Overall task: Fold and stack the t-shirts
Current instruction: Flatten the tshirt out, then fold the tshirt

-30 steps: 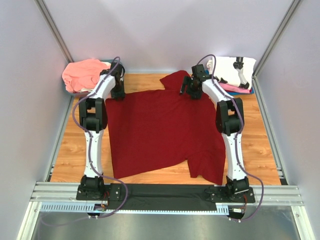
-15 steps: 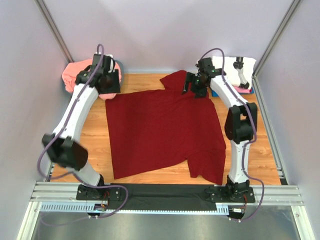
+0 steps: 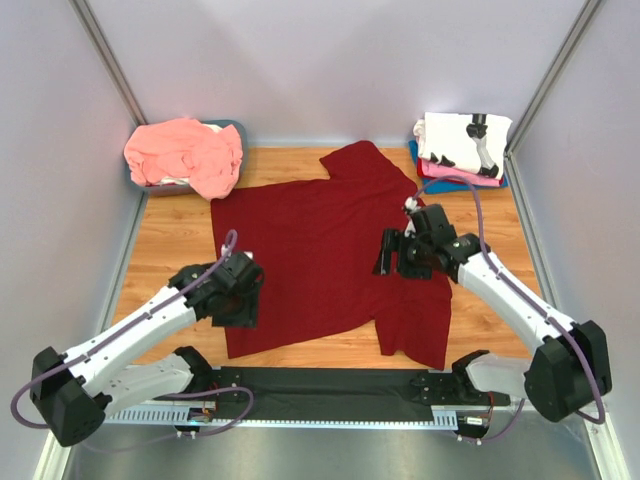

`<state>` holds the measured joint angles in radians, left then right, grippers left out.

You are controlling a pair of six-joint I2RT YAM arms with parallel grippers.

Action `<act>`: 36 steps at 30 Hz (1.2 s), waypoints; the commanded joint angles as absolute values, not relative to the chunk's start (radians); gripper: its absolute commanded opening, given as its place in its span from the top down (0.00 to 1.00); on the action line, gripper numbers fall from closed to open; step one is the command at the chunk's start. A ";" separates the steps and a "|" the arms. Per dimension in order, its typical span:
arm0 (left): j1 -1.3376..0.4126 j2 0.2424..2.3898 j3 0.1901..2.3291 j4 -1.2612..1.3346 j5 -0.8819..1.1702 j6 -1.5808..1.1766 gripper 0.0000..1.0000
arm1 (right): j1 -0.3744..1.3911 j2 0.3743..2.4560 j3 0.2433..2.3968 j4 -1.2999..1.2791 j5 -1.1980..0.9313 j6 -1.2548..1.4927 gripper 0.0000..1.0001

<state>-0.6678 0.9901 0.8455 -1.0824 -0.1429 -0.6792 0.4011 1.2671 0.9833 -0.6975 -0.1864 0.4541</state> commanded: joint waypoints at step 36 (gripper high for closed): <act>-0.833 1.034 0.526 -0.936 -0.215 -1.160 0.46 | 0.588 1.031 0.807 -0.686 -0.137 0.505 0.19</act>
<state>-0.8299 1.0142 0.4866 -0.9573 -0.2054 -1.1469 0.5819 1.0454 0.7895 -0.6777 -0.1558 0.5259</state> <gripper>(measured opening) 0.536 0.808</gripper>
